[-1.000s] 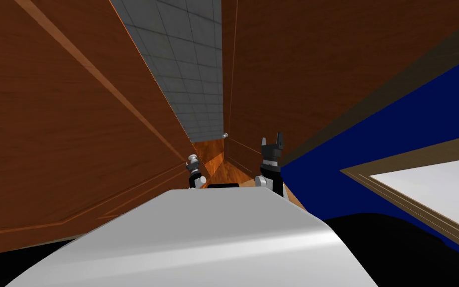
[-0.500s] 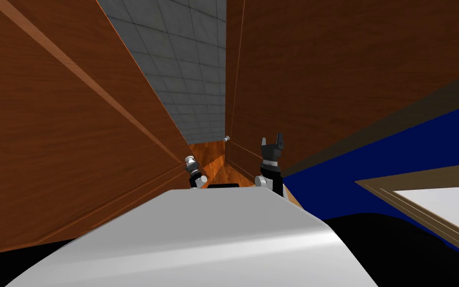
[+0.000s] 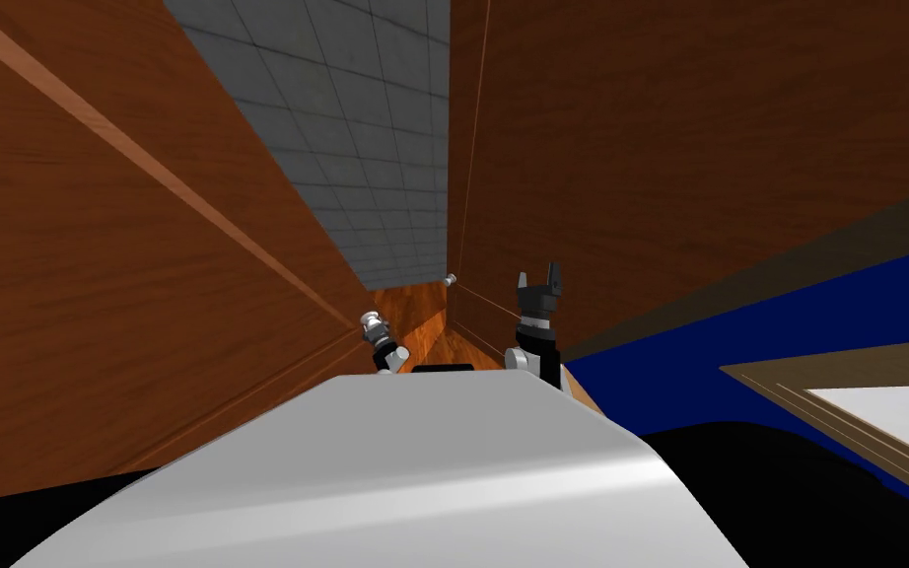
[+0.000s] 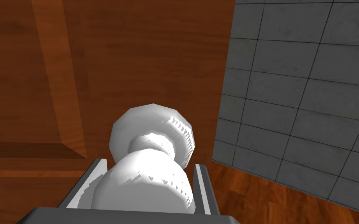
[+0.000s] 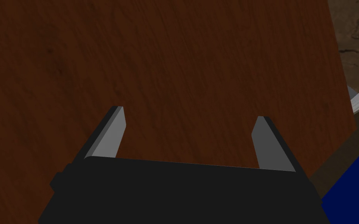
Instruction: Push the door open
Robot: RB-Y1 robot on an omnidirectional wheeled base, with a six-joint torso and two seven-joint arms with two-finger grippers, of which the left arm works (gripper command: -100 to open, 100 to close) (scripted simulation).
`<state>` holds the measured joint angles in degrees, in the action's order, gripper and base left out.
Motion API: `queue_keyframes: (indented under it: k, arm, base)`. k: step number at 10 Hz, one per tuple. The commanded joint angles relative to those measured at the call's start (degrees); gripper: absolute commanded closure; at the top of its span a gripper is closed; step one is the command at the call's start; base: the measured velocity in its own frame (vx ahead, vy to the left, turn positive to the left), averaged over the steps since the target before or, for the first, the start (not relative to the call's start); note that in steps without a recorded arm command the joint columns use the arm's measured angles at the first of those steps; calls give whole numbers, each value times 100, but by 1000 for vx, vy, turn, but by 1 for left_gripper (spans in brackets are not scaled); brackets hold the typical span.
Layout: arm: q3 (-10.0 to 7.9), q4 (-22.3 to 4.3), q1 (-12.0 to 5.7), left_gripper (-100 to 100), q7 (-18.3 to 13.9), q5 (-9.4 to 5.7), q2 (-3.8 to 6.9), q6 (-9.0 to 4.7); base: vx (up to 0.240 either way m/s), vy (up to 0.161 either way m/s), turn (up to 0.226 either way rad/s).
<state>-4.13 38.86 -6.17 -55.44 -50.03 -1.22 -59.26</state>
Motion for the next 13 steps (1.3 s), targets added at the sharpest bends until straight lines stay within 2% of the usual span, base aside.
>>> queue_keyframes:
  k: [1, 2, 3, 5, 6, 7, 9, 10, 12, 13]
  arm:
    - [-46, 169, 74, 100, 82, -25, 19, 1]
    - [-220, 190, 80, 100, 151, -184, 90, -125]
    - [-220, 190, 80, 100, 151, -184, 90, -125]
    - [-439, 217, 88, 100, 236, -382, 159, -284]
    - [-439, 217, 88, 100, 236, -382, 159, -284]
    - [-604, 237, 94, 100, 301, -532, 198, -403]
    - [-780, 258, 101, 100, 370, -692, 231, -530]
    - [-780, 258, 101, 100, 370, -692, 231, -530]
    - [-965, 280, 108, 100, 443, -860, 253, -665]
    - [-965, 280, 108, 100, 443, -860, 253, -665]
  base:
    - [49, 54, -15]
    - [57, 93, -186]
    - [59, 98, -151]
    - [85, 122, -174]
    - [76, 89, -56]
    - [84, 106, -179]
    - [88, 127, -175]
    - [63, 78, -24]
    - [52, 75, -133]
    - [38, 64, -71]
